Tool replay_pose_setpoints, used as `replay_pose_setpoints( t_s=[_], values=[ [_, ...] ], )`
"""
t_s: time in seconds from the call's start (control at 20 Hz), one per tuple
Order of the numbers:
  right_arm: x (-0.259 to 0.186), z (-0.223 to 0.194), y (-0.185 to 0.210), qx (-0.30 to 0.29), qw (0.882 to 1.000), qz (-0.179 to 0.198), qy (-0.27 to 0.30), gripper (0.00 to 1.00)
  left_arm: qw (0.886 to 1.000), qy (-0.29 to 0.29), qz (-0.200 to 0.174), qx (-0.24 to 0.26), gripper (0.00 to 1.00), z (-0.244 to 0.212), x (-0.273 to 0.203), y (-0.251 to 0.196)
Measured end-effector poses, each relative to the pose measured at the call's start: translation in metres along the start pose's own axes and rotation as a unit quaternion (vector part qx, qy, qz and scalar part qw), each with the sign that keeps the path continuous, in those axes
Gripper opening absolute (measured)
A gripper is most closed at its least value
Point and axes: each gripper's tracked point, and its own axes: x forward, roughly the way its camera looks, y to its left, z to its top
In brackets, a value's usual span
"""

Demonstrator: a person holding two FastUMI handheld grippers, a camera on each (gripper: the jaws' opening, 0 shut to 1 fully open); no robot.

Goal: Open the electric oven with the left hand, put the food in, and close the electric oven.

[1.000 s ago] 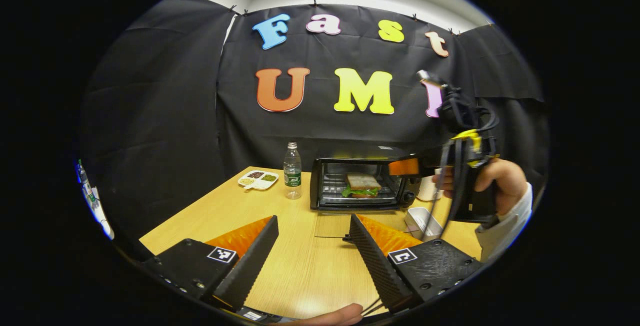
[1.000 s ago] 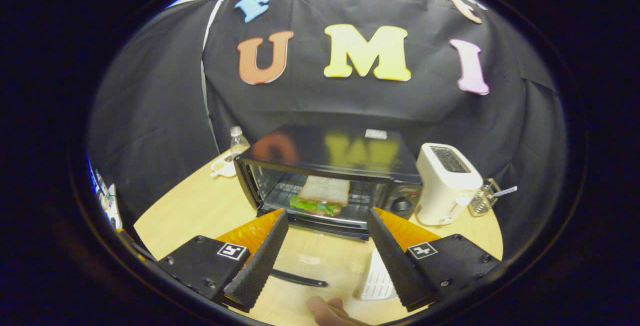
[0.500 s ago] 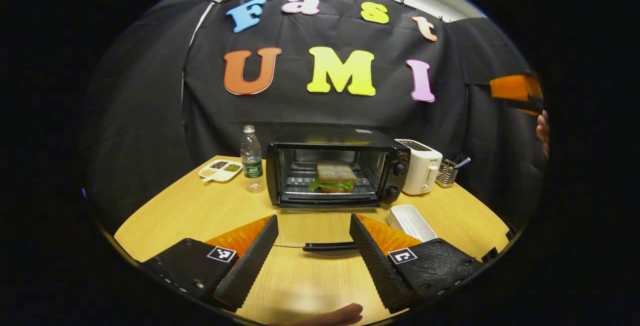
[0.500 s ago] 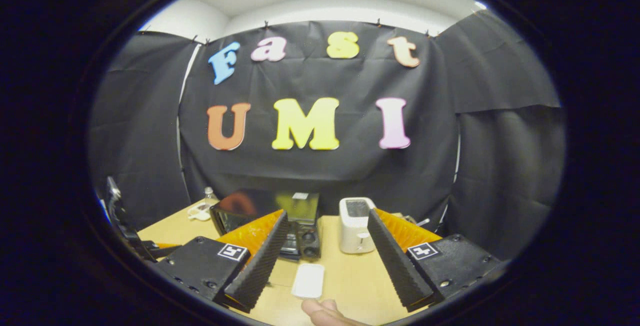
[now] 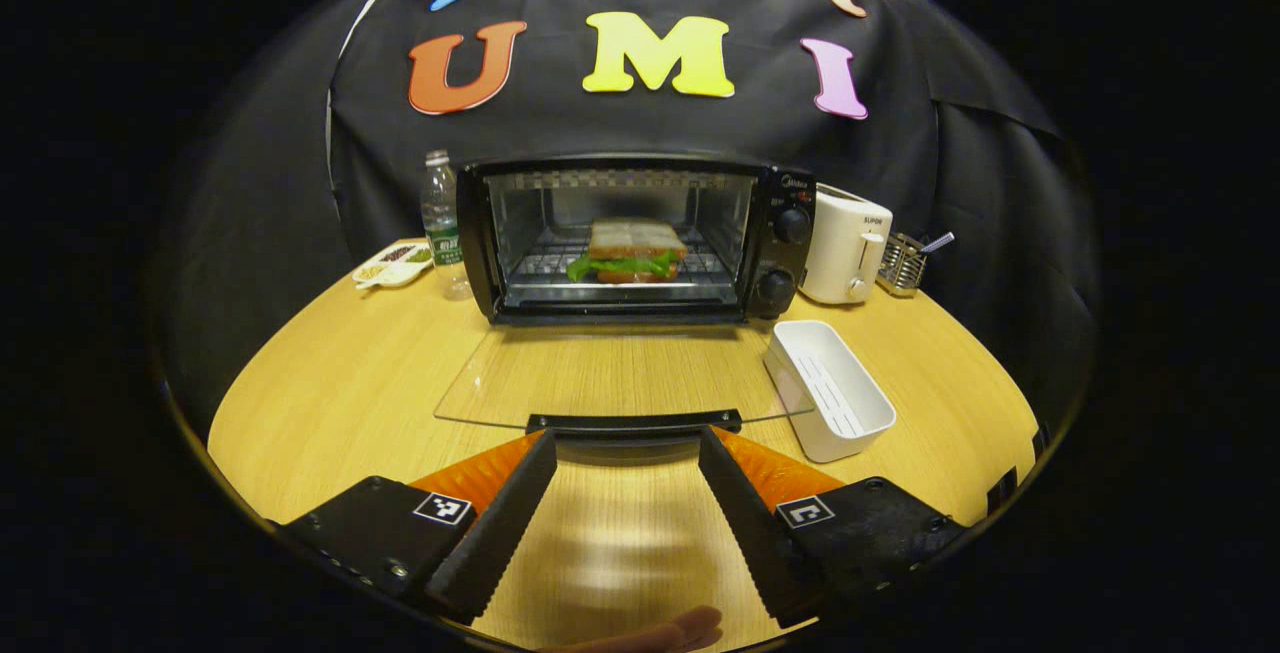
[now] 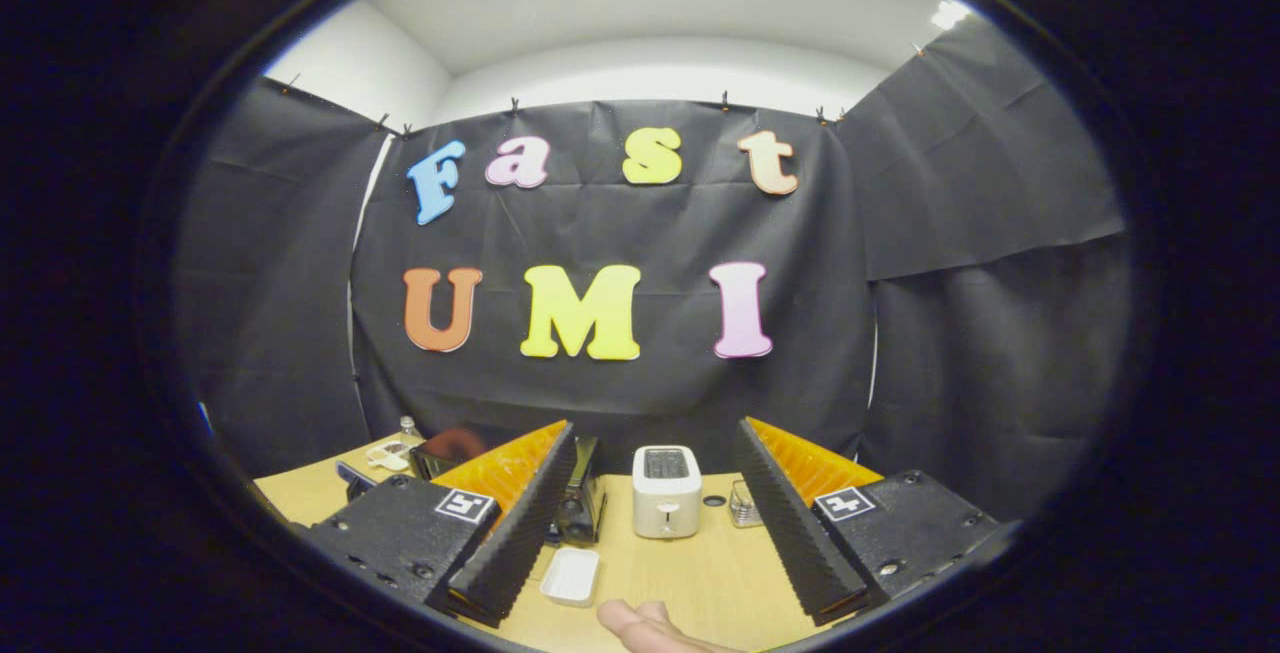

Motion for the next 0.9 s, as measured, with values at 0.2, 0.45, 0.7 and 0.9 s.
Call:
replay_pose_setpoints(
  t_s=[0.2, 0.45, 0.7, 0.9],
  values=[
    [-0.005, -0.01, -0.018, 0.014, 1.0, -0.008, -0.006, 0.92, 0.999, 0.038, 0.012, 0.002, 0.95, -0.018, 0.015, -0.004],
    [-0.008, -0.037, -0.028, 0.006, 1.0, -0.006, 0.013, 0.92, 0.998, 0.055, 0.017, 0.004, 0.95, -0.024, 0.033, -0.004],
    [-0.004, -0.045, -0.042, -0.005, 1.0, -0.024, 0.016, 1.0, 0.998, 0.065, 0.016, 0.005, 0.94, -0.02, 0.033, -0.005],
    [0.0, -0.055, -0.044, 0.008, 0.999, -0.022, 0.026, 1.0, 0.999, 0.051, 0.016, 0.011, 0.94, -0.006, 0.027, -0.005]
  ],
)
